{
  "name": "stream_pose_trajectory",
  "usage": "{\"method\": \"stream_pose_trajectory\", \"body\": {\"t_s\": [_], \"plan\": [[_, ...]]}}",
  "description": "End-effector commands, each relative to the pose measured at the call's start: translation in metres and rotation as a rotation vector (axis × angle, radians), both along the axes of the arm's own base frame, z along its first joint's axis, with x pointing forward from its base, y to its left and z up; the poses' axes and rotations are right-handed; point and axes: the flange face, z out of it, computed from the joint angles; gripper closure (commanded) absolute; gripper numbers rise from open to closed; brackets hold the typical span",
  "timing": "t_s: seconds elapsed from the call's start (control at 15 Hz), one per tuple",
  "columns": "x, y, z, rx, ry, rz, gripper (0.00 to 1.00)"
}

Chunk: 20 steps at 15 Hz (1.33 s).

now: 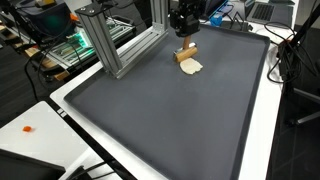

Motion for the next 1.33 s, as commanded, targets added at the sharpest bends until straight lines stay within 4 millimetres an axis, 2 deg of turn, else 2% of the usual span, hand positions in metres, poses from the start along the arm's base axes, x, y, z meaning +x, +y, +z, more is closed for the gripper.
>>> {"method": "stream_pose_trajectory", "body": {"t_s": [0.0, 0.2, 0.53, 0.8, 1.27], "plan": [[-0.014, -0.003, 0.018, 0.022, 0.005, 0.042, 0.44], [-0.019, -0.004, 0.031, 0.025, 0.004, 0.079, 0.44], [-0.036, 0.001, 0.064, 0.028, -0.002, 0.175, 0.44], [-0.061, 0.006, 0.088, 0.036, -0.017, 0.249, 0.44], [-0.114, 0.014, 0.113, 0.051, -0.081, 0.359, 0.44]]}}
